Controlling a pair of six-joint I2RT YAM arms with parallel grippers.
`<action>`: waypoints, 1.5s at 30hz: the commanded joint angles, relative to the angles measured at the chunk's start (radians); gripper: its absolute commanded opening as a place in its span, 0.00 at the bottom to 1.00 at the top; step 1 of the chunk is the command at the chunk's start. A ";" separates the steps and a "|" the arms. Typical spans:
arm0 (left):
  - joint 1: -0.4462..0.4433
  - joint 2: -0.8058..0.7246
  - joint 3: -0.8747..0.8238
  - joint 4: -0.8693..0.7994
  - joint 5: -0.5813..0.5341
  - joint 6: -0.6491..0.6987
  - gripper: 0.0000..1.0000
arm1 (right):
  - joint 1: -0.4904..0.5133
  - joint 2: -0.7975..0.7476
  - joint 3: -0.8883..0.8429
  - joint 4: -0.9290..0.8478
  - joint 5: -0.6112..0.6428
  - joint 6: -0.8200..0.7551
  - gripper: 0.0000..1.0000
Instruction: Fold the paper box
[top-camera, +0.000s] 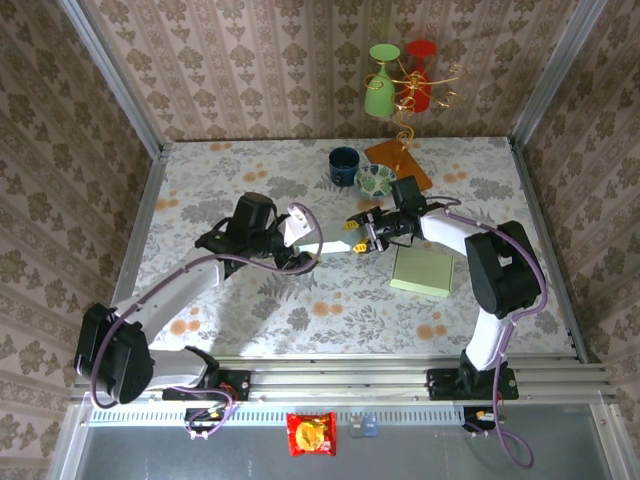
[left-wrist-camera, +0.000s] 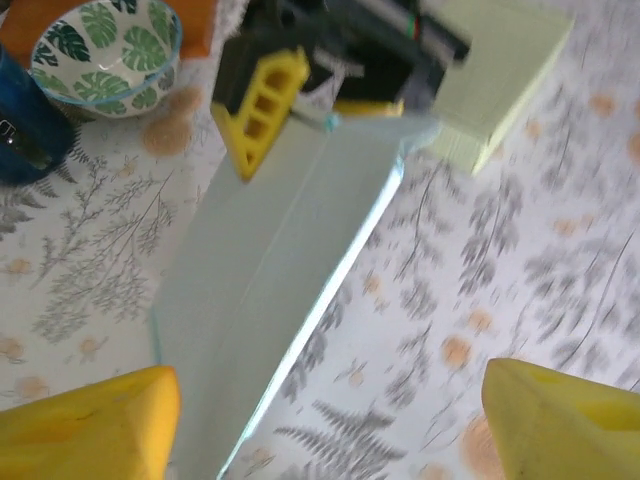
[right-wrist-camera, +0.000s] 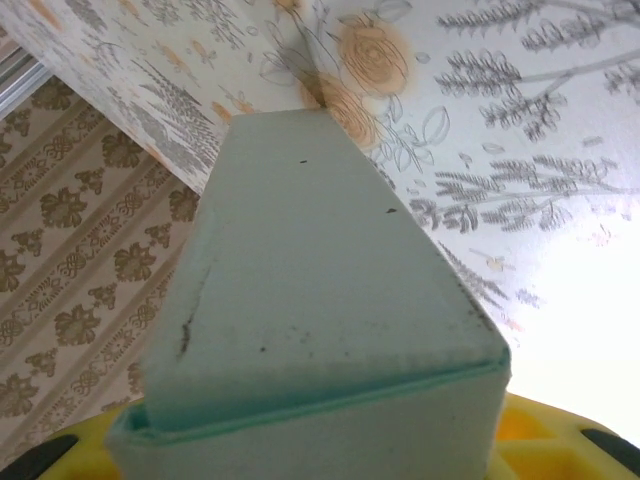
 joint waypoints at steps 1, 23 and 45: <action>-0.017 0.028 -0.005 -0.079 -0.090 0.234 0.84 | 0.001 0.004 0.028 -0.091 -0.089 0.063 0.46; -0.062 0.242 0.030 0.099 -0.239 0.266 0.79 | 0.030 0.047 -0.060 0.057 -0.179 0.248 0.49; -0.062 0.331 0.163 -0.146 -0.203 0.254 0.64 | -0.042 0.011 0.013 -0.114 -0.130 0.102 0.80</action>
